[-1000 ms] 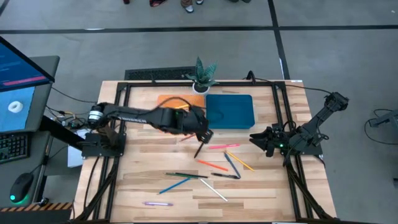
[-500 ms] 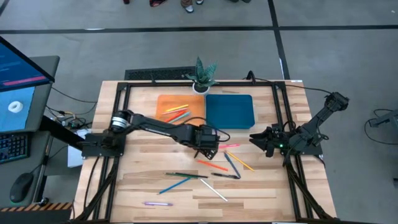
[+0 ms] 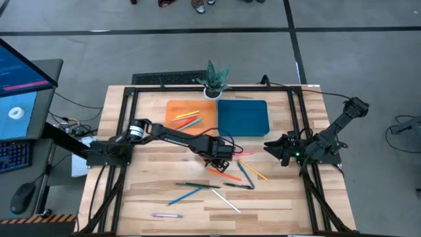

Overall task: Sort pens & pencils
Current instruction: Put the top black pen into the orange bin

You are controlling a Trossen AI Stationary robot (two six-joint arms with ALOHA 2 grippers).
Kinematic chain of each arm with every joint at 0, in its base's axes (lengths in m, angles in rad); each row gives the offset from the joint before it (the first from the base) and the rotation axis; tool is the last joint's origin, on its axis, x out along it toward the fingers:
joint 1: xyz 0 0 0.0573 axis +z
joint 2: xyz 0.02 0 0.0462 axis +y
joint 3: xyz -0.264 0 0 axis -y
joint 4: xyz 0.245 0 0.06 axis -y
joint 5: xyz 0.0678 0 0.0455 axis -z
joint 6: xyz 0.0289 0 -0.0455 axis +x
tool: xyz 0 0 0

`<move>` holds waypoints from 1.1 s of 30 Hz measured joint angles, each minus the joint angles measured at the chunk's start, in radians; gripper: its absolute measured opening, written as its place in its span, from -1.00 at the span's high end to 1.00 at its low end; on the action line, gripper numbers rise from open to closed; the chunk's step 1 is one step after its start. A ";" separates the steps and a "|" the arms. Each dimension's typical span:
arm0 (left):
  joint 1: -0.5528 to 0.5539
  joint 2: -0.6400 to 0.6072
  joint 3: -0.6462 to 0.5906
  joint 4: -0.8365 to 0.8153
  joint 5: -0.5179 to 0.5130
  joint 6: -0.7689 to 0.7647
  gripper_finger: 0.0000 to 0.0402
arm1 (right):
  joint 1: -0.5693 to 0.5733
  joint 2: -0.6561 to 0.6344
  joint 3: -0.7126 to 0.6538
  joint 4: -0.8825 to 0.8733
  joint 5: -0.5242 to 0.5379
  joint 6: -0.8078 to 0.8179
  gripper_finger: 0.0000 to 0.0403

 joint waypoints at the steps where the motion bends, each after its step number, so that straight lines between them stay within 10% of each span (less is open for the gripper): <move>1: 0.002 0.005 0.001 0.016 0.002 0.000 0.27 | 0.000 -0.001 0.000 0.000 0.000 0.000 -0.12; 33: 0.100 0.016 0.082 -0.181 0.050 0.088 0.27 | 0.000 -0.002 0.000 0.000 0.000 0.000 -0.12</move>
